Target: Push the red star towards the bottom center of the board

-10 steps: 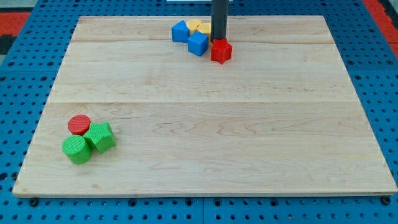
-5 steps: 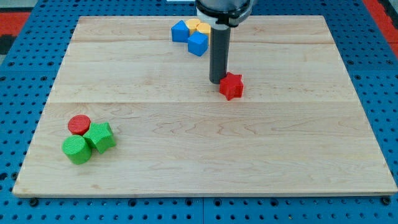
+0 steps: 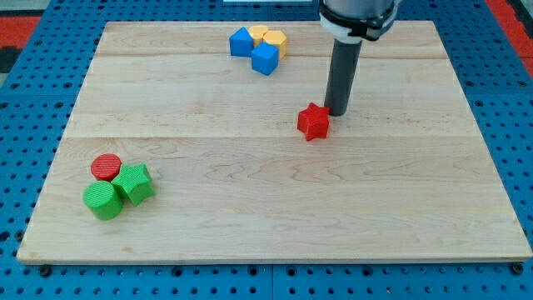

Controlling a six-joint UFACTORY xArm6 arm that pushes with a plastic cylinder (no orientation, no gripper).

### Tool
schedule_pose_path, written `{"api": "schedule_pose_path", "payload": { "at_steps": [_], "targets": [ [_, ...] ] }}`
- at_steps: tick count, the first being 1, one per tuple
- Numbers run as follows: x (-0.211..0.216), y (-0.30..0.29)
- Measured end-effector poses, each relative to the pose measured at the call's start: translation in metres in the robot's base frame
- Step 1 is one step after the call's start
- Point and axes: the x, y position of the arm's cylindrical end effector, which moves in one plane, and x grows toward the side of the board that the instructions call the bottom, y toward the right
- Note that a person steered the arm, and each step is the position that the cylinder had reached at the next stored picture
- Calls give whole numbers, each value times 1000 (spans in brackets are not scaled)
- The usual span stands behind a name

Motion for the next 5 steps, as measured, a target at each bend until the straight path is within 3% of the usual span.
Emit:
{"api": "schedule_pose_path", "payload": {
  "at_steps": [1, 5],
  "targets": [
    [12, -15],
    [19, -166]
  ]
}}
